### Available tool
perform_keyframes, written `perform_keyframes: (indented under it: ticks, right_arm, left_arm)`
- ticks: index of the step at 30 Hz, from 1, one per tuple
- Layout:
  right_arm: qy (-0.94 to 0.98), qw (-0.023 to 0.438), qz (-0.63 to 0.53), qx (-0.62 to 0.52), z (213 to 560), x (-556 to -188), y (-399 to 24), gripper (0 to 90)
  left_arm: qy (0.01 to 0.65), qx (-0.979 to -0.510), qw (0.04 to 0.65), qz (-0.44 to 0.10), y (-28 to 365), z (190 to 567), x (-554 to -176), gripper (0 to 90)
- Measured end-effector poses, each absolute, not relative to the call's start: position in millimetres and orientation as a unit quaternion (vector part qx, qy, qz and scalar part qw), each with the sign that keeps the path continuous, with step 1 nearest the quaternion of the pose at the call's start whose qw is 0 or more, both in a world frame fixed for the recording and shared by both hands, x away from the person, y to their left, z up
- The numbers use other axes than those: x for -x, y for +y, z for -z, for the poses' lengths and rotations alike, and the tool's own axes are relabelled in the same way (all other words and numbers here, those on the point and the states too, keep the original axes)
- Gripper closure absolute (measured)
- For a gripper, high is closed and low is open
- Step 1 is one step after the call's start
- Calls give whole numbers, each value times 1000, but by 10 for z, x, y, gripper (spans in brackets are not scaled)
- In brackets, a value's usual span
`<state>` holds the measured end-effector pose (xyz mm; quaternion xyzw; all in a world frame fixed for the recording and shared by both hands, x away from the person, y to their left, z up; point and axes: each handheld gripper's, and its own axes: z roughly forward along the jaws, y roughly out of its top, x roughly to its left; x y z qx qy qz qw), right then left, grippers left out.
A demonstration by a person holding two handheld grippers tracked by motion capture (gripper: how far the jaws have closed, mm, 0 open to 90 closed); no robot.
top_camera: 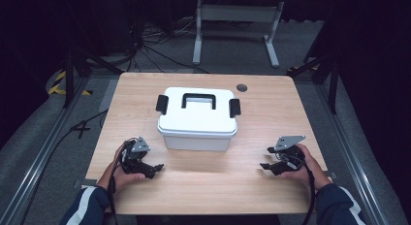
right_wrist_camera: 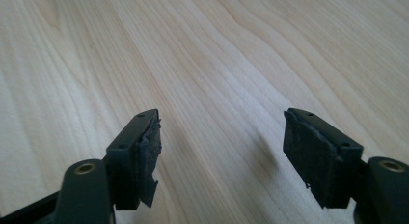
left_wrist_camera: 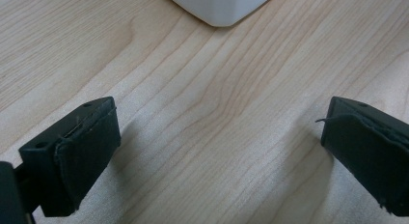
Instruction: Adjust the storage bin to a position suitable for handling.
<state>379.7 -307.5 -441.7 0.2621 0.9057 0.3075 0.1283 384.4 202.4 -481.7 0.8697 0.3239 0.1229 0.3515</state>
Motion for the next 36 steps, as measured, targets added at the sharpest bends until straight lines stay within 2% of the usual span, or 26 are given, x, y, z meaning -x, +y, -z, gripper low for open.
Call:
perform_keyframes:
  ticks: [11,20,36]
  right_arm:
    - [917,150,-294,-223,3859,-3921,-2960,331]
    - [920,175,-289,-199,3335,-4195,-2814,331]
    - [927,189,-284,-158,2826,-4384,-2442,285]
  left_arm:
    - [322,-871,350,-122,2036,4815,-3842,6]
    - [323,-870,351,-121,2034,4817,-3842,7]
    - [323,-871,351,-122,2034,4816,-3842,7]
